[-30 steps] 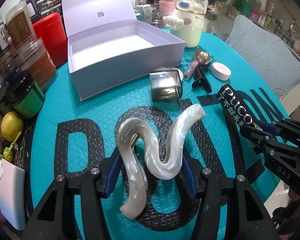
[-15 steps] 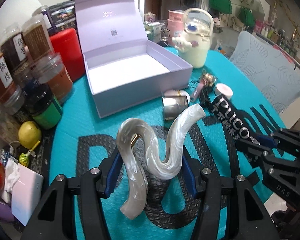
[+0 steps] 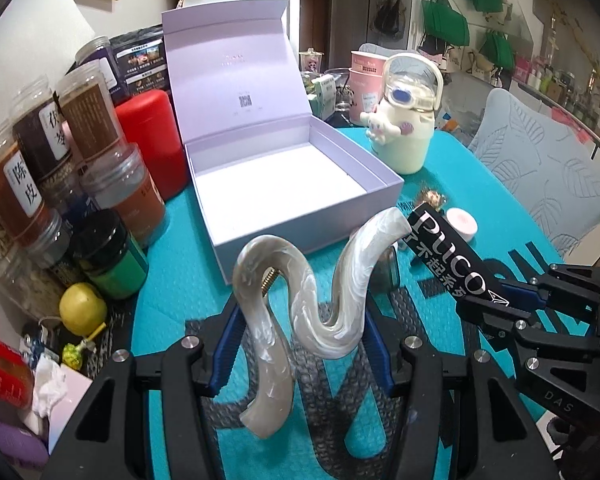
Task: Organize rigid objects
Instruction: 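Carry the clip into the lavender box with the left tool while the right tool carries the PUCO box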
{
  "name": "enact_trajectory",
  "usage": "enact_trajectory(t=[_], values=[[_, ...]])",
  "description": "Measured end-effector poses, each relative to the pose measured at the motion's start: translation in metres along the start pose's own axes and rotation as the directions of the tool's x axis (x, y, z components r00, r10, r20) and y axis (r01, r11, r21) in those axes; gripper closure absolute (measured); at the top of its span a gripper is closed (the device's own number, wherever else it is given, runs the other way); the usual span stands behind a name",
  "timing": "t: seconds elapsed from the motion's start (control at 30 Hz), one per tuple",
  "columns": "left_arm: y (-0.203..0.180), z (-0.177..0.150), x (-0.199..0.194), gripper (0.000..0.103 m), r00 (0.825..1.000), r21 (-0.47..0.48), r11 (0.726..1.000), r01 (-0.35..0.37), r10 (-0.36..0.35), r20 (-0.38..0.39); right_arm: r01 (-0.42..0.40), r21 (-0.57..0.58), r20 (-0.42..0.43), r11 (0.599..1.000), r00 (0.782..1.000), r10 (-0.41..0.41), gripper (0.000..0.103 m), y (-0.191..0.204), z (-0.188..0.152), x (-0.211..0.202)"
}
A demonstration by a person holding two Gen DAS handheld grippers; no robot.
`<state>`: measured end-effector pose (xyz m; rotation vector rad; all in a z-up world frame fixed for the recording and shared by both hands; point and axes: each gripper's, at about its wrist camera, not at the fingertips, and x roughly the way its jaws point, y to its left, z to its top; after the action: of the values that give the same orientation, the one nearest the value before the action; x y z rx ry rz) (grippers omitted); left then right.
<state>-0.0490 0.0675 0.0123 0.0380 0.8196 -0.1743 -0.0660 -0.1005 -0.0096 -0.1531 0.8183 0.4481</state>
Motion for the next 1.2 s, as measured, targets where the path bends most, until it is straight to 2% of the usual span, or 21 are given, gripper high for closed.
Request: enact_trajectory(t=[0.8, 1.03, 1.2], values=[[0.025, 0.081, 0.044, 0.049, 0.998, 0.018, 1.0, -0.013, 0.012, 0.054, -0.041, -0.064, 0.023, 0.997, 0.999, 0.042, 0.085, -0.018, 0.089, 0.04], [0.033, 0.104, 0.064, 0.049, 0.999, 0.016, 1.0, -0.013, 0.012, 0.052, -0.039, -0.061, 0.027, 0.997, 0.999, 0.041, 0.085, -0.03, 0.114, 0.057], [0.039, 0.118, 0.085, 0.049, 1.0, -0.003, 1.0, 0.006, -0.006, 0.014, -0.039, -0.061, 0.026, 0.997, 0.999, 0.041, 0.085, -0.04, 0.128, 0.071]])
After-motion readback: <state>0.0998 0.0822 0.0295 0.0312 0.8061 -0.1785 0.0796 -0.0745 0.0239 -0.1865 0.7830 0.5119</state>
